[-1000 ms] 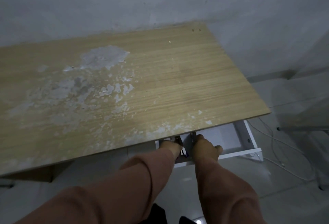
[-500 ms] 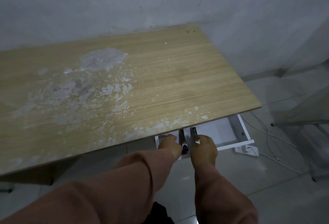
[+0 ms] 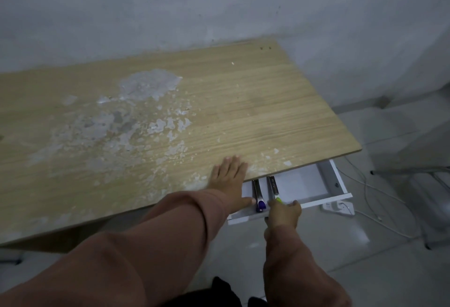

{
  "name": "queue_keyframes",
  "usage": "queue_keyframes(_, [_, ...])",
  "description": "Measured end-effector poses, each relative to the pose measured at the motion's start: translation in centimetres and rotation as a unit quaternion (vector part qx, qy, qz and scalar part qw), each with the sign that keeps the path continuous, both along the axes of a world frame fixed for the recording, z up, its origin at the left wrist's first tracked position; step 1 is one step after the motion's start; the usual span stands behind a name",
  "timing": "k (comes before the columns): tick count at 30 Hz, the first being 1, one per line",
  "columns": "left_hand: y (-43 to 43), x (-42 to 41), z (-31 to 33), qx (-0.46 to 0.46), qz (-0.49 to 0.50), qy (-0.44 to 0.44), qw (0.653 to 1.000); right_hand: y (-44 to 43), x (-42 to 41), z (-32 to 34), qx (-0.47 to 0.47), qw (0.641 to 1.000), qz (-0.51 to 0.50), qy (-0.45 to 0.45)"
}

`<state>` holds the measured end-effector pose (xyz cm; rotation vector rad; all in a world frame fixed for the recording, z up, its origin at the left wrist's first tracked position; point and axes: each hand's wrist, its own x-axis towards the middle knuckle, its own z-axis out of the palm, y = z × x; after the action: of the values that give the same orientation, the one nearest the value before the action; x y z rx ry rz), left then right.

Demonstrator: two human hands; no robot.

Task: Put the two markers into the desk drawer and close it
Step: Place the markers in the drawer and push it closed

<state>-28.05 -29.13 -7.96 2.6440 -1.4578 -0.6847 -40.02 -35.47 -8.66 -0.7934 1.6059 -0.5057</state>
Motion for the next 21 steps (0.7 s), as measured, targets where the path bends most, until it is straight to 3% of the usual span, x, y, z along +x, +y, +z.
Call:
queue_keyframes(7, [0.0,0.6,-0.5,-0.002,-0.017,-0.016,1.000,0.2,0.4,0.5,-0.009,0.996,-0.093,-0.017])
queue_keyframes(21, [0.0,0.2,0.0,0.014,-0.018,-0.035,0.999,-3.0,3.3,1.4,-0.007,0.998,0.021,-0.065])
